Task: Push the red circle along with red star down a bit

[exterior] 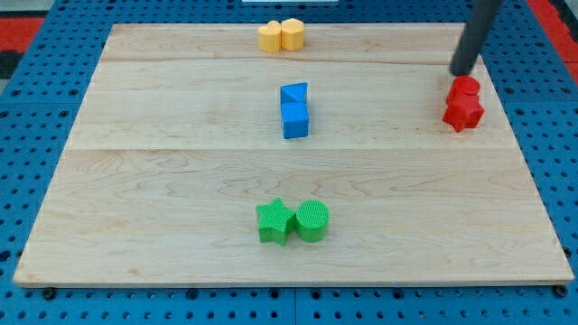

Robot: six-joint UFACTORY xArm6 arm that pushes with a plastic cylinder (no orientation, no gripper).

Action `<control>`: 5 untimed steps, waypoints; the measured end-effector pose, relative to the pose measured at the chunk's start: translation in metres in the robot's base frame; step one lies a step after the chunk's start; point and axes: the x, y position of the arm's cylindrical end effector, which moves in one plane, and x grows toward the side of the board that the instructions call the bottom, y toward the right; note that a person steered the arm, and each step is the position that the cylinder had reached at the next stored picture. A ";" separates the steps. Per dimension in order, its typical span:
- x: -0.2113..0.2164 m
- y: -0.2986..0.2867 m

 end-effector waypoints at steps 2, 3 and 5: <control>0.012 -0.030; 0.008 -0.029; -0.009 0.000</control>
